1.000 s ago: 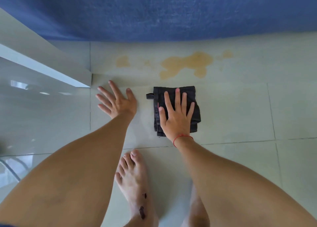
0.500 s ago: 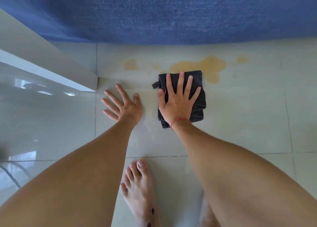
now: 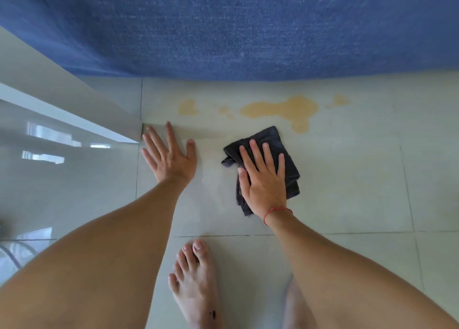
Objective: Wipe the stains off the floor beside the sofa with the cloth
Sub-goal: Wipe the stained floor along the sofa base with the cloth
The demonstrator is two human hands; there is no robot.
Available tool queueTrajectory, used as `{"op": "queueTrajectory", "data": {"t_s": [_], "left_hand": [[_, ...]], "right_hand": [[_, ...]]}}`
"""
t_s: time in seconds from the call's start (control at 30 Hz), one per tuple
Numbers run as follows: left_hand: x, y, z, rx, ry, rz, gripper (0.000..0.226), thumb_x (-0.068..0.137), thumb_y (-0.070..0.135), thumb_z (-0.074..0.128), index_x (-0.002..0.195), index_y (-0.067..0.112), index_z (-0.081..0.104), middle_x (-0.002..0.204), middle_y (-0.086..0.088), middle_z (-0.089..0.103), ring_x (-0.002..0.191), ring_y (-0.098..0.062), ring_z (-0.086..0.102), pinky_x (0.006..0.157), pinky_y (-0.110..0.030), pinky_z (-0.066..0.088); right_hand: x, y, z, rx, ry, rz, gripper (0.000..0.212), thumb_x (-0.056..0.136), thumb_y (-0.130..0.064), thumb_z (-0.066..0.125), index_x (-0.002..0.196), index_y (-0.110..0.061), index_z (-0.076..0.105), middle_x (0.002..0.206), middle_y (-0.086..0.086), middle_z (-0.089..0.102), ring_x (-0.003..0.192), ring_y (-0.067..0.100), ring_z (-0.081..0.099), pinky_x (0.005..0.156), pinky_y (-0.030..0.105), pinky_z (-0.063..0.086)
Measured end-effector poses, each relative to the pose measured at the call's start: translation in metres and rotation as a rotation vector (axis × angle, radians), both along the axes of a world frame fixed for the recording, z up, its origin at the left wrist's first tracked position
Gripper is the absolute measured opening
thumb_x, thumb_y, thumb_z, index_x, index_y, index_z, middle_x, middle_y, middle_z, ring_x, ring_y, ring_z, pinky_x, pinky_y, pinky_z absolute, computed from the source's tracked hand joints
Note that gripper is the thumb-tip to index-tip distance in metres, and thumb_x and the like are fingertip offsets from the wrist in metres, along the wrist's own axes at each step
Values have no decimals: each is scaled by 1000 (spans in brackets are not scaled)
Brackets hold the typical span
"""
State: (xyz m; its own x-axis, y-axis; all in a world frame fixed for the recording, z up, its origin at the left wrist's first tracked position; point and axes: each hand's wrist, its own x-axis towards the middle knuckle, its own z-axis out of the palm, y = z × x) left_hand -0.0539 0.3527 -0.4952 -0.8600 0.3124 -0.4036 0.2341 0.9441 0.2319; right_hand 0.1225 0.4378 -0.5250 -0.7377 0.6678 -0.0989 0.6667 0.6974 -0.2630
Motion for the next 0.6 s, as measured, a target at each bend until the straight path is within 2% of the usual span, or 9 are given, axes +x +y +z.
{"op": "queueTrajectory", "data": {"t_s": [0.1, 0.3, 0.47, 0.6], "left_hand": [[-9, 0, -5, -15, -116, -2, 67, 99, 49, 22, 152, 30, -14, 159, -4, -25, 147, -22, -22, 118, -41, -13], [-13, -2, -13, 7, -132, 13, 73, 99, 46, 24, 151, 19, -19, 158, -2, -27, 146, -21, -25, 117, -42, -16], [-16, -2, -13, -7, -167, -6, 73, 99, 46, 23, 150, 20, -22, 157, -1, -30, 145, -21, -28, 115, -42, -19], [-18, -2, -7, -33, -197, -12, 72, 100, 46, 22, 150, 21, -22, 157, 0, -30, 145, -20, -28, 116, -42, -17]], "right_hand": [[-12, 8, 1, 12, -24, -109, 50, 97, -39, 29, 146, -30, 33, 157, -4, 27, 146, 24, 22, 116, 52, 4], [-65, 23, -1, -7, -52, -231, 52, 99, -40, 29, 149, -34, 22, 161, 0, 14, 149, 31, 7, 115, 61, 0], [-107, 20, 0, -19, -40, -122, 52, 99, -42, 29, 149, -35, 22, 161, 2, 12, 148, 33, 5, 114, 63, -1], [-100, 9, 0, -3, 8, -12, 49, 98, -40, 33, 147, -32, 32, 159, 2, 23, 147, 31, 15, 115, 62, 6]]}}
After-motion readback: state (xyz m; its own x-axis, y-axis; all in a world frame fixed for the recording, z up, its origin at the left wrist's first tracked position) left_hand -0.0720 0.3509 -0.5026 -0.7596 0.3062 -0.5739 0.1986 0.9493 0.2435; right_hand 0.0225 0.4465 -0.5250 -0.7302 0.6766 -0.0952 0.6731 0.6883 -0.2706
